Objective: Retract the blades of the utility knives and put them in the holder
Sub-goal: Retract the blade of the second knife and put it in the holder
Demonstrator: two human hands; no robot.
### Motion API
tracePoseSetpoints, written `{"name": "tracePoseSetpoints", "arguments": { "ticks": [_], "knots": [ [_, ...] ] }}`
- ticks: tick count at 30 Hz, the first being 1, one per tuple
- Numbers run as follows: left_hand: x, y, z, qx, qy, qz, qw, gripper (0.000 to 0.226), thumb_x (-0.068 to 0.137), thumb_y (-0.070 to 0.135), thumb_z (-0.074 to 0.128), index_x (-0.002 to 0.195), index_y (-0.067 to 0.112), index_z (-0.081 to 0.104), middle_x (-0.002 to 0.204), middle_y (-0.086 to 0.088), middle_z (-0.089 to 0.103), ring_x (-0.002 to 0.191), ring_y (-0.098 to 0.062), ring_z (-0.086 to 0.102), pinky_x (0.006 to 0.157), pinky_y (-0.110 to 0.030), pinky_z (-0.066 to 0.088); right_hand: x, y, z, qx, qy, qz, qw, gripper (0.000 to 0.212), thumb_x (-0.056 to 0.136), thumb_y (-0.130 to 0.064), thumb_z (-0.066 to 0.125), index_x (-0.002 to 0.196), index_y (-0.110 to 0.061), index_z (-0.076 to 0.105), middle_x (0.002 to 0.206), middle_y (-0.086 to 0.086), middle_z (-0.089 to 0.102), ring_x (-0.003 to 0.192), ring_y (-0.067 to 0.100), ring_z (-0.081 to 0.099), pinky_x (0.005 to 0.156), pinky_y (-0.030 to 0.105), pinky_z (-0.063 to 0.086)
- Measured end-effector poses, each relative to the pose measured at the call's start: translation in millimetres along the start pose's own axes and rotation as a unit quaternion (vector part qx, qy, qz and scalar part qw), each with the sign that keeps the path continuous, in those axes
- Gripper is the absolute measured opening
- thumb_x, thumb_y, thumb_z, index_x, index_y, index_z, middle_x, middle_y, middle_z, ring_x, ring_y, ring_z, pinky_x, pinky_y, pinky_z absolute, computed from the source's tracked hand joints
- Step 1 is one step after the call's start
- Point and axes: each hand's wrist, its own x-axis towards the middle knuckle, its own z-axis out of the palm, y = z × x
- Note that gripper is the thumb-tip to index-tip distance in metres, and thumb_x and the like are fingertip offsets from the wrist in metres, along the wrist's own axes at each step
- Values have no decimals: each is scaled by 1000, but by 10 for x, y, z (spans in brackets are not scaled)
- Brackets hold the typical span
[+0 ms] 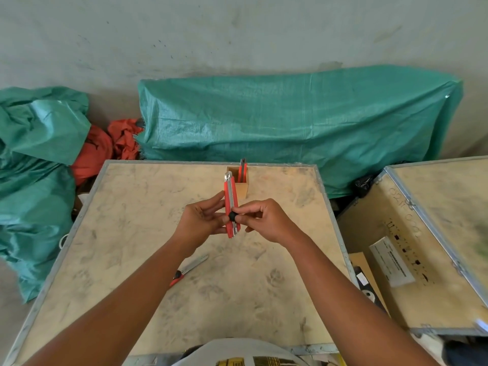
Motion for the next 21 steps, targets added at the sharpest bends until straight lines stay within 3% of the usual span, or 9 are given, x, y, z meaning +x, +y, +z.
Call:
{"name": "tracePoseSetpoints", "arguments": {
  "ticks": [7,12,17,21],
  "knots": [
    [28,5,-28,-10,13,-4,1000,56,87,-11,65,137,15,60,136,-2,64,98,-29,76,79,-48,63,-43,-33,2,-18,-11,-20,1000,27,87,-6,78,112,-15,79,109,0,78,90,11,73,75,29,63],
    [39,59,-10,-23,17,-3,1000,56,88,-10,65,138,14,59,136,-1,65,100,-28,76,79,-46,63,-52,-94,2,-65,11,-60,996,28,89,-12,77,115,-21,78,112,-5,76,98,6,71,88,24,59],
    [39,107,9,-22,14,-2,1000,56,87,-10,67,138,12,59,133,-1,67,99,-26,76,71,-37,63,-40,-105,50,-79,59,-51,994,24,79,-18,86,101,-17,76,100,-4,75,90,9,73,79,32,62],
    [44,110,7,-21,22,-12,999,55,86,-8,67,137,13,60,133,-2,67,98,-25,76,73,-39,64,-47,-92,52,-63,54,-55,995,26,79,-17,86,103,-19,76,101,-6,75,90,8,73,76,25,61]
  ]
}}
